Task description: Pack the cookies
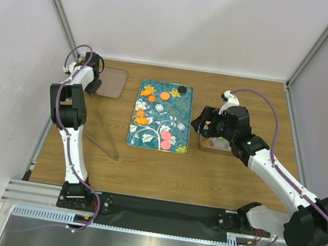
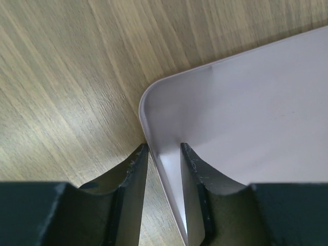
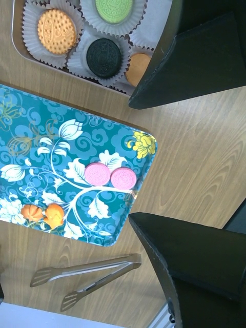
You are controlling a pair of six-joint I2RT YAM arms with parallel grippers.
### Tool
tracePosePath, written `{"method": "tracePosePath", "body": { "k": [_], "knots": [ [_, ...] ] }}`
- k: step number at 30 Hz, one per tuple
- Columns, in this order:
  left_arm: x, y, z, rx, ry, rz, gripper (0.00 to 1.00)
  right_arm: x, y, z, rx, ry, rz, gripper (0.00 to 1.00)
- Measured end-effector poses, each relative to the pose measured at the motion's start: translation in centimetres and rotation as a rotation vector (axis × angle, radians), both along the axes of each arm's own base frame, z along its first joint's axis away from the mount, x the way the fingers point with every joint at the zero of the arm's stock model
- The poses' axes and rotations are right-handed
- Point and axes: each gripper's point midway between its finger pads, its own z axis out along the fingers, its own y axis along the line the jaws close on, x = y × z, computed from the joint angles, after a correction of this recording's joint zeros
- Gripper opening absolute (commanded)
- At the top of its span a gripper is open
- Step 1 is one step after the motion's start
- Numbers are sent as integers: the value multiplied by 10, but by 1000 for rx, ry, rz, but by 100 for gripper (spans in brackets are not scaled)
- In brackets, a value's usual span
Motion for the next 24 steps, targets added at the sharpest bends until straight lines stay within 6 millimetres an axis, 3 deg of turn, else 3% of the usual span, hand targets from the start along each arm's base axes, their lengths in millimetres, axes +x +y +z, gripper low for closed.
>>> {"method": "tracePosePath", "body": {
  "k": [14, 17, 21, 24],
  "knots": [
    [10, 4, -1, 23, 81, -61, 28, 3, -3, -6, 23, 38, 10, 88],
    [9, 4, 0, 23, 90, -66, 22, 2, -1, -9, 25, 49, 18, 88],
    [7, 4, -1, 19, 98, -73, 1, 1, 1, -13, 30, 66, 31, 87],
    [9, 4, -1, 3, 90, -86, 0, 1, 2, -16, 30, 76, 38, 87]
  ]
}}
